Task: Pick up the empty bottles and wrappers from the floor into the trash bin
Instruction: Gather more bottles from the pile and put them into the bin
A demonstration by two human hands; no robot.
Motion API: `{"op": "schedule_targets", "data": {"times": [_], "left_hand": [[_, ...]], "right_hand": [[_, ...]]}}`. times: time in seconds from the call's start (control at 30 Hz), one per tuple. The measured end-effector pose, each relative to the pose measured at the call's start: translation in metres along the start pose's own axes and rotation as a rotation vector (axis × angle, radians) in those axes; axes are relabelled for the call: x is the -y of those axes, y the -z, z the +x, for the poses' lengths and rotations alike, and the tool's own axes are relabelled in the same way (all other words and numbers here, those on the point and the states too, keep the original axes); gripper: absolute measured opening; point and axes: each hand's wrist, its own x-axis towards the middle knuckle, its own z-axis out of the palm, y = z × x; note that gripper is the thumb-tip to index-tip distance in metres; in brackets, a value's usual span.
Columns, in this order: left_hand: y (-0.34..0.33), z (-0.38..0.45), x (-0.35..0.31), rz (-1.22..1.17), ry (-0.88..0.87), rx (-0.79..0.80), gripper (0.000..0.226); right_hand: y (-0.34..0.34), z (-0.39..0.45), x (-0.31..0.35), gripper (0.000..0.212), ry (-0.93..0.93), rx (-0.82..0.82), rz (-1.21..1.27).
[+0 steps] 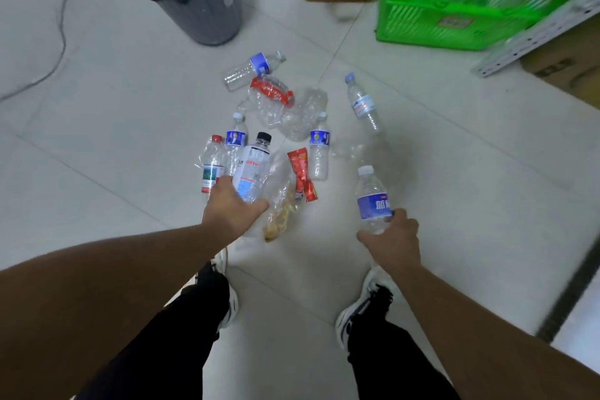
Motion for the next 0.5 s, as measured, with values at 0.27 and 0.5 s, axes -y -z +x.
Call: {"op": "schedule_targets", "data": {"times": [0.27,0.5], "left_hand": [[0.007,-0.075,-0.088,-0.032,-0.038,-0.007,0.055],[-0.004,-0.109,-0.133,-0.005,-0.025,0.046,0.064]], "right_hand": [[0.095,-0.033,0.003,0.065,-0.062,-0.053,0.161],[0.16,-0.04,-0.006,0.059,0.016,0.009,0.134]]}}
